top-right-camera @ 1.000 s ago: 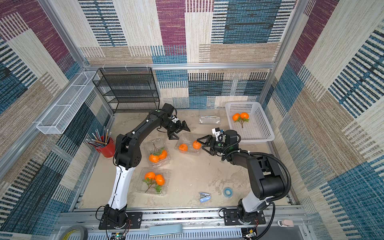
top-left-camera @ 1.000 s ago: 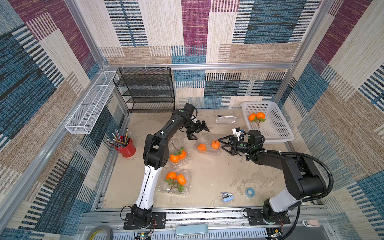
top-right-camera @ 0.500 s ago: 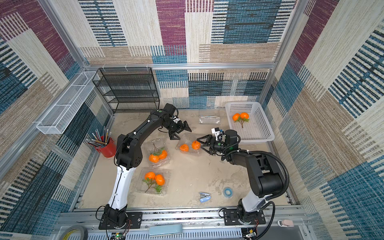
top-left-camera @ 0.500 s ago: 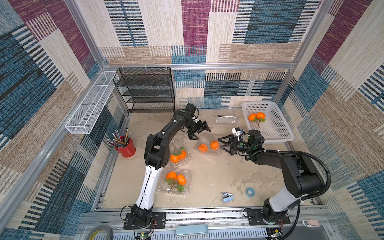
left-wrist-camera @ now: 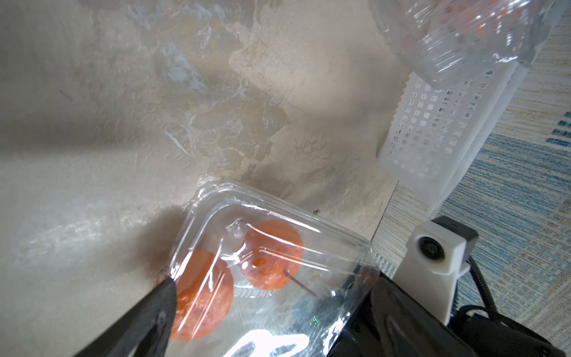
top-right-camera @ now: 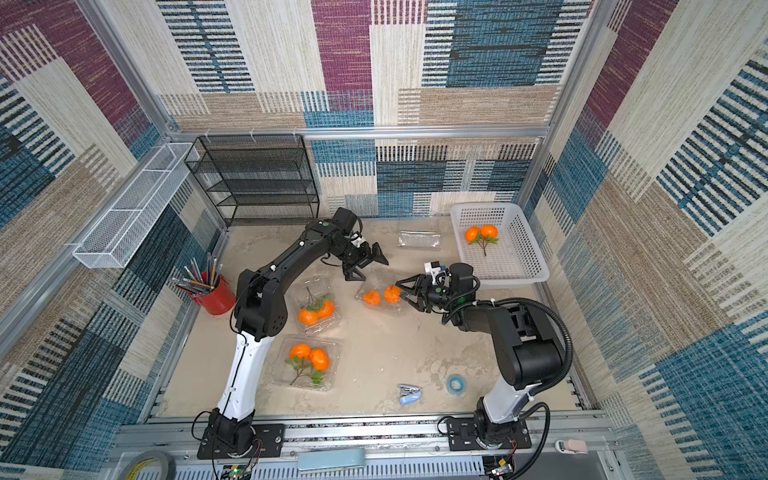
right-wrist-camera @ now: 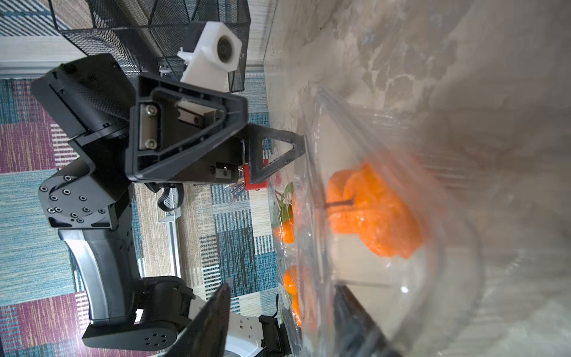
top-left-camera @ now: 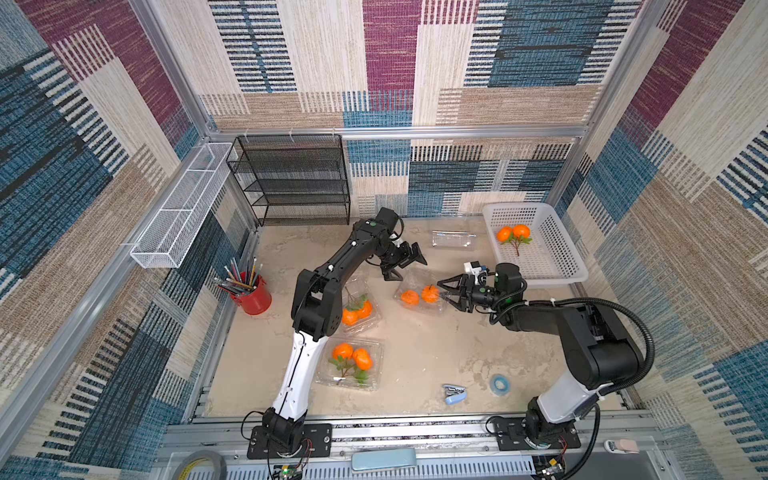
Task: Take oranges out of containers
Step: Open the packing box at the center of the board.
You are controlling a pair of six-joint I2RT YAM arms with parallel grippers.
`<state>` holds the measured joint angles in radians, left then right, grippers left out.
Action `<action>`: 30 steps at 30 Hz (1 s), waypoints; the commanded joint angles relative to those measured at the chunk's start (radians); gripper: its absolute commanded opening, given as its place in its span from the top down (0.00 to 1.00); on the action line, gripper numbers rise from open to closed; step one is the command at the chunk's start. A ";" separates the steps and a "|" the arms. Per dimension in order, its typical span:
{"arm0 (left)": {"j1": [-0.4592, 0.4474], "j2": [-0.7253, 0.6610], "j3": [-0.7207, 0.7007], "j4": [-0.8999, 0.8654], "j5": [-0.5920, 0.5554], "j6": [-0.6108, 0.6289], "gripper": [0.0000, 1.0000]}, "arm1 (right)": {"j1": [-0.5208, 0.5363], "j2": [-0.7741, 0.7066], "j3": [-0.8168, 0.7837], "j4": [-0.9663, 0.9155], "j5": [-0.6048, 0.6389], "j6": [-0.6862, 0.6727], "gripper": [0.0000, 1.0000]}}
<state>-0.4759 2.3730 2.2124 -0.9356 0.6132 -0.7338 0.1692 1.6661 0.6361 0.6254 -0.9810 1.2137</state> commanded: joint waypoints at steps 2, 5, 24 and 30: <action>0.002 -0.047 0.012 0.006 0.046 -0.012 0.01 | 0.002 0.002 -0.023 0.083 0.034 0.098 0.54; 0.009 -0.098 0.010 0.006 0.022 0.006 0.01 | 0.003 -0.002 -0.040 0.128 0.045 0.160 0.56; 0.010 -0.522 -0.253 0.019 -0.284 0.198 0.01 | -0.007 0.034 0.017 0.080 0.085 0.166 0.61; 0.013 -0.693 -0.457 0.118 -0.559 0.168 0.01 | -0.008 0.054 0.054 0.114 0.105 0.202 0.64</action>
<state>-0.4667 1.7447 1.8221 -0.8982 0.2592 -0.5606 0.1616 1.7115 0.6693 0.6922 -0.8906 1.3941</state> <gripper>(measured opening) 0.989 0.368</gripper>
